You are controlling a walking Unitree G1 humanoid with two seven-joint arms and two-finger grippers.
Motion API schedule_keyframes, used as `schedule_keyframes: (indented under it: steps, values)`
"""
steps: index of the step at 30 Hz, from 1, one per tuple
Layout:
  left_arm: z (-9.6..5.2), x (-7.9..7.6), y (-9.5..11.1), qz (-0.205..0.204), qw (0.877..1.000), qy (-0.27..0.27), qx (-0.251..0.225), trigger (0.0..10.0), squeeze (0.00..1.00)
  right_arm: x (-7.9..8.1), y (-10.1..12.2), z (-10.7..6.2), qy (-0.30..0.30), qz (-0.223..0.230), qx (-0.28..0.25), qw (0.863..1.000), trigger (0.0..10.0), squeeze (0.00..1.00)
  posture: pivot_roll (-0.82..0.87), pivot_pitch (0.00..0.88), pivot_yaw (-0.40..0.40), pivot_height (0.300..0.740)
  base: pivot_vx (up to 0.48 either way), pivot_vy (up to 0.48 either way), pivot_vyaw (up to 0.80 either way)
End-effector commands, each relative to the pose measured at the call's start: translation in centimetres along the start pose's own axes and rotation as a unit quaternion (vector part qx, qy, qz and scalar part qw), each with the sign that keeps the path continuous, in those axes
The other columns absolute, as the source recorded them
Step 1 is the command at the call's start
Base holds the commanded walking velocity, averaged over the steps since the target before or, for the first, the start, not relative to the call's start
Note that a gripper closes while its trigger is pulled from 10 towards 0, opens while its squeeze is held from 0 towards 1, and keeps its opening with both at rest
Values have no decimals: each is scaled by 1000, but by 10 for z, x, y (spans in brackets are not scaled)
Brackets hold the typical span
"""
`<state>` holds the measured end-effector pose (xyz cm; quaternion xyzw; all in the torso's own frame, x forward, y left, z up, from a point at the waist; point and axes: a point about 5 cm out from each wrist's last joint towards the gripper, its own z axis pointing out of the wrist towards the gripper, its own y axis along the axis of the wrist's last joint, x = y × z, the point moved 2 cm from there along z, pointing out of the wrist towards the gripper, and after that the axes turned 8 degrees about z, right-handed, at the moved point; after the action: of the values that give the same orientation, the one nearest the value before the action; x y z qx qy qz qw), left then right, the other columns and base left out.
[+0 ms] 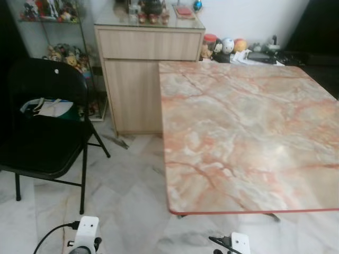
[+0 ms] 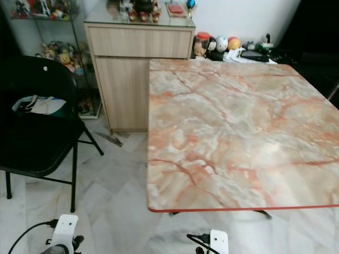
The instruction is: Hang hanger
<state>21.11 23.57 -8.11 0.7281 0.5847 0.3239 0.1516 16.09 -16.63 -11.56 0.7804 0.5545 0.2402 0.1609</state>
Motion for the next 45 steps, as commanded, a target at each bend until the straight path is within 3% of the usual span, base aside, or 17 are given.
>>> schedule_keyframes:
  steps: [1,45]
  values:
    - [1,-11,1,-3,1000,-12,2,10000,0,-9,2,-1,-14,7,-3,1000,10000,0,6,0,-63,740,0,-356,0]
    - [-2,-20,-7,7,999,-33,12,10000,0,-12,-4,-3,-15,-8,7,1000,10000,0,-27,0,-45,740,0,-429,0]
